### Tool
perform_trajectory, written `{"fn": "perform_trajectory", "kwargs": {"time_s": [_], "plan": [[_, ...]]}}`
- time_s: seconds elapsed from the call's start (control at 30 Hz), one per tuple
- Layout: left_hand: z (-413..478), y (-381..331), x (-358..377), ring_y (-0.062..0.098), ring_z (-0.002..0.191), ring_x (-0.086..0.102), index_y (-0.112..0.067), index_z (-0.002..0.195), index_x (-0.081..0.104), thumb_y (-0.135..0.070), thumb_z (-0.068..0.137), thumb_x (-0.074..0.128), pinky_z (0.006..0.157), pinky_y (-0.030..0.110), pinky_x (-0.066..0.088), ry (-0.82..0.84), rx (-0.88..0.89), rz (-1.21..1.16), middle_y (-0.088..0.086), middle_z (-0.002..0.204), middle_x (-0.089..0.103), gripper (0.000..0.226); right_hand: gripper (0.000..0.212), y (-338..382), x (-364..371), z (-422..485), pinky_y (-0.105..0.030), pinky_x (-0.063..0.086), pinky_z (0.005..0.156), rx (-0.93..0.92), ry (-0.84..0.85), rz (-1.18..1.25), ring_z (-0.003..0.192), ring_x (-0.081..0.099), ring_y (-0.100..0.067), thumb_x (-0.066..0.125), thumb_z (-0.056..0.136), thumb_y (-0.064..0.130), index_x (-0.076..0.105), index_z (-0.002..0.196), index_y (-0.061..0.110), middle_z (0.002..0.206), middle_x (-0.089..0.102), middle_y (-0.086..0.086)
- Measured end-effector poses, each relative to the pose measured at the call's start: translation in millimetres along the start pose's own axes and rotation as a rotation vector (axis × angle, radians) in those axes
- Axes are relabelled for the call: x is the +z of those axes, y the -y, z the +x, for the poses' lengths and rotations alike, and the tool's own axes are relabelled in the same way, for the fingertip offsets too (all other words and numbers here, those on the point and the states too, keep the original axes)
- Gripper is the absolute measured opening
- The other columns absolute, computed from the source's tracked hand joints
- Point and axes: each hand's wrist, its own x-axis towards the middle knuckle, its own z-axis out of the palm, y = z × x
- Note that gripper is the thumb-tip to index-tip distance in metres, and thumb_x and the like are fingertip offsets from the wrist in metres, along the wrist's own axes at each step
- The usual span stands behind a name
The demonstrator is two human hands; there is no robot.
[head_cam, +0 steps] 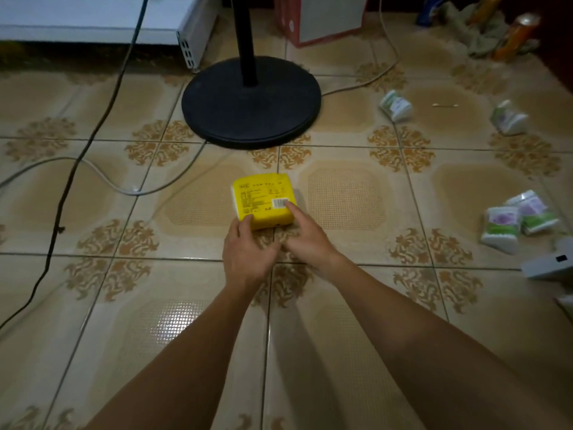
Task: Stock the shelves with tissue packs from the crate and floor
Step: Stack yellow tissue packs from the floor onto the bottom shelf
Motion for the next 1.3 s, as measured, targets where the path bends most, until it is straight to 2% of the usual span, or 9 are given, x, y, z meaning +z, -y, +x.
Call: {"fn": "perform_trajectory", "kwargs": {"time_s": [0.13, 0.27, 0.5, 0.63, 0.8, 0.9, 1.0, 1.17, 1.3], "plan": [[-11, -2, -3, 0.033, 0.119, 0.045, -0.010, 0.126, 0.048, -0.044, 0.056, 0.053, 0.100, 0.047, 0.038, -0.046, 0.146, 0.087, 0.013, 0.128, 0.046, 0.078, 0.080, -12, -4, -17, -0.033, 0.045, 0.097, 0.029, -0.101, 0.004, 0.121, 0.048, -0.025, 0.064, 0.073, 0.002, 0.034, 0.143, 0.027, 0.133, 0.043, -0.010], [-21, -39, 5, 0.034, 0.121, 0.040, -0.012, 0.136, 0.034, -0.027, 0.064, 0.067, 0.095, 0.048, 0.042, 0.017, 0.289, 0.124, 0.014, 0.136, 0.030, 0.081, 0.058, -12, -34, -32, -0.030, 0.046, 0.089, 0.051, -0.276, 0.070, 0.109, 0.057, -0.023, 0.070, 0.071, 0.005, 0.054, 0.126, 0.014, 0.119, 0.059, -0.008], [-46, -103, 18, 0.034, 0.112, 0.039, -0.017, 0.144, 0.026, -0.001, 0.071, 0.062, 0.093, 0.042, 0.039, 0.043, 0.572, 0.252, 0.016, 0.136, 0.037, 0.082, 0.055, -18, -131, -85, -0.021, 0.048, 0.061, 0.121, -0.313, 0.330, 0.092, 0.056, -0.021, 0.066, 0.070, -0.009, 0.049, 0.117, 0.015, 0.111, 0.058, -0.009], [-69, -149, 23, 0.033, 0.115, 0.043, -0.013, 0.138, 0.034, -0.018, 0.074, 0.070, 0.093, 0.041, 0.038, 0.107, 0.573, 0.116, 0.010, 0.128, 0.052, 0.073, 0.083, -20, -186, -131, -0.037, 0.050, 0.088, 0.111, -0.322, 0.324, 0.112, 0.054, -0.024, 0.070, 0.069, -0.010, 0.034, 0.140, 0.012, 0.133, 0.051, -0.008], [-111, -226, 33, 0.026, 0.117, 0.047, -0.016, 0.137, 0.032, -0.027, 0.083, 0.066, 0.091, 0.034, 0.040, 0.109, 0.565, -0.200, 0.010, 0.130, 0.048, 0.065, 0.102, 4, -250, -192, -0.031, 0.050, 0.077, -0.054, -0.460, 0.283, 0.118, 0.048, -0.024, 0.073, 0.071, -0.003, 0.015, 0.146, 0.036, 0.139, 0.042, -0.008], [-135, -269, 38, 0.026, 0.125, 0.042, -0.013, 0.140, 0.030, -0.030, 0.087, 0.061, 0.096, 0.034, 0.037, 0.050, 0.609, -0.257, 0.010, 0.139, 0.043, 0.063, 0.110, 11, -276, -225, -0.040, 0.047, 0.096, -0.199, -0.520, 0.049, 0.129, 0.039, -0.023, 0.079, 0.065, 0.005, 0.013, 0.147, 0.039, 0.147, 0.031, 0.000], [-156, -308, 47, 0.030, 0.125, 0.044, -0.010, 0.137, 0.034, -0.032, 0.088, 0.060, 0.095, 0.037, 0.038, 0.037, 0.586, -0.248, 0.013, 0.138, 0.046, 0.060, 0.112, 10, -299, -255, -0.045, 0.042, 0.102, -0.246, -0.618, -0.029, 0.131, 0.038, -0.021, 0.083, 0.062, 0.015, 0.014, 0.146, 0.040, 0.147, 0.032, 0.002], [-203, -364, 69, 0.032, 0.116, 0.050, -0.012, 0.130, 0.042, -0.038, 0.087, 0.060, 0.084, 0.035, 0.039, 0.069, 0.576, -0.234, 0.013, 0.128, 0.054, 0.054, 0.114, -5, -330, -304, -0.032, 0.031, 0.105, -0.216, -0.735, -0.198, 0.137, 0.024, -0.019, 0.085, 0.063, 0.025, 0.010, 0.148, 0.031, 0.152, 0.018, -0.002], [-239, -390, 92, 0.027, 0.105, 0.057, -0.016, 0.121, 0.048, -0.045, 0.082, 0.064, 0.084, 0.038, 0.048, 0.196, 0.698, -0.304, 0.007, 0.117, 0.059, 0.052, 0.094, -24, -362, -337, -0.032, 0.035, 0.103, -0.157, -0.946, -0.166, 0.132, 0.035, -0.023, 0.078, 0.069, 0.020, 0.023, 0.146, 0.026, 0.144, 0.034, -0.006]]}}
